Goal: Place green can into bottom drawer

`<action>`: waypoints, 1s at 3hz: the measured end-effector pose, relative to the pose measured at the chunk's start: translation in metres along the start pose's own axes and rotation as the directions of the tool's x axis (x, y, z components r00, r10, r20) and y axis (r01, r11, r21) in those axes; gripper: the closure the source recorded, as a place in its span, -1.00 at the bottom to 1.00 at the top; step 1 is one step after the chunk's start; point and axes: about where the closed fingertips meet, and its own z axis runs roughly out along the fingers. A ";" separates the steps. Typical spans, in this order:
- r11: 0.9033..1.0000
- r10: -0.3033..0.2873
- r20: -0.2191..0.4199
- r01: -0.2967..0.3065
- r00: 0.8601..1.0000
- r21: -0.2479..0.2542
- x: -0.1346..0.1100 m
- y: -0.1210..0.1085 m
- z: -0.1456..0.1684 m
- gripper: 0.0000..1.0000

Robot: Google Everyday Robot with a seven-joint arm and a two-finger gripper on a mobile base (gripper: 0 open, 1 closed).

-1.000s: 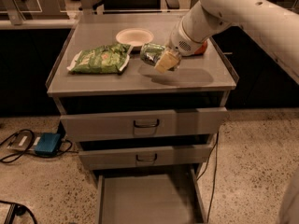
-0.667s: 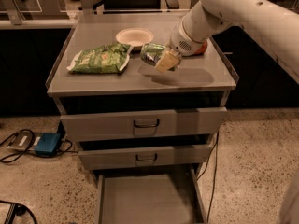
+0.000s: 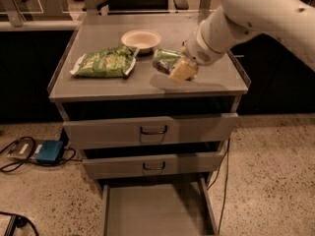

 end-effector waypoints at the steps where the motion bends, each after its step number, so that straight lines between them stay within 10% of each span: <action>1: 0.994 0.010 0.001 -0.010 1.000 0.111 0.016 0.057 -0.067 1.00; 2: 0.987 0.036 -0.022 -0.032 0.999 0.157 0.037 0.104 -0.097 1.00; 3: 0.987 0.036 -0.022 -0.032 0.999 0.157 0.037 0.104 -0.097 1.00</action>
Offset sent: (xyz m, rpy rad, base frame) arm -0.1974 -0.0555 0.0250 -0.0296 -0.1374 -0.1724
